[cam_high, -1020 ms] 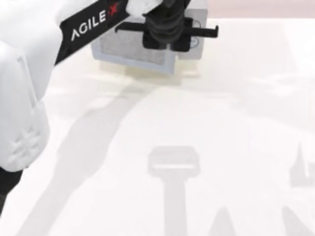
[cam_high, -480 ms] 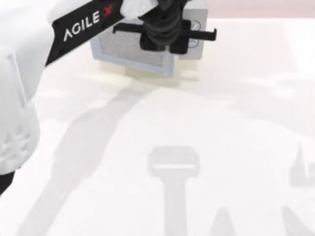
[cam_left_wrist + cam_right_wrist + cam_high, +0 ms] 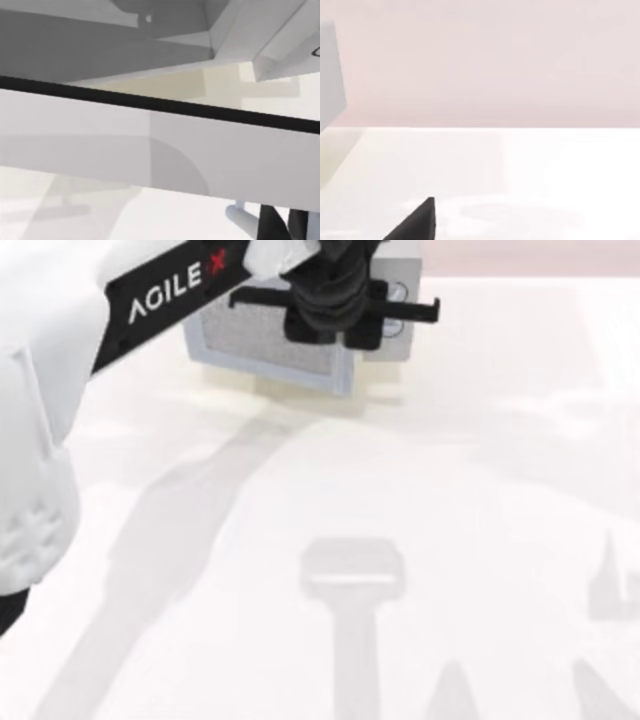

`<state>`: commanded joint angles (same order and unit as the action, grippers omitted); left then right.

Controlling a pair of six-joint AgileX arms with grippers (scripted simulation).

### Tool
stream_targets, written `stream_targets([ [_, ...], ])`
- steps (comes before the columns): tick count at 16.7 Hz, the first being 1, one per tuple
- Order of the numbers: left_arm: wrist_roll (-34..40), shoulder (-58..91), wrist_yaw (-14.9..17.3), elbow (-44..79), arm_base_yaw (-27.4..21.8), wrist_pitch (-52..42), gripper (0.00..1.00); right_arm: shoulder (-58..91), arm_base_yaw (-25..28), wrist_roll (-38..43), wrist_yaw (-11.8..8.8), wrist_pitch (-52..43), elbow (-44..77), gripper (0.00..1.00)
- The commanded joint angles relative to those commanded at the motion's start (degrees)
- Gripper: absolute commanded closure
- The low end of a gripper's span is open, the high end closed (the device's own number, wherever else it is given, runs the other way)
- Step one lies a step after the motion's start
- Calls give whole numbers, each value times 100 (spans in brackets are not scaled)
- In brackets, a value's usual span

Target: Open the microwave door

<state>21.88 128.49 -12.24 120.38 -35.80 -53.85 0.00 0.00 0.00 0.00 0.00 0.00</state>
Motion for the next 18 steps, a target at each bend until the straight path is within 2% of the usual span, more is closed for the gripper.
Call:
stream_targets([
  [13,3,17,32,-39,-41,16,100,0,0,0,0,0,0,0],
  [18,-467,-467,239,-798,61,379,100,0,0,0,0,0,0,0],
])
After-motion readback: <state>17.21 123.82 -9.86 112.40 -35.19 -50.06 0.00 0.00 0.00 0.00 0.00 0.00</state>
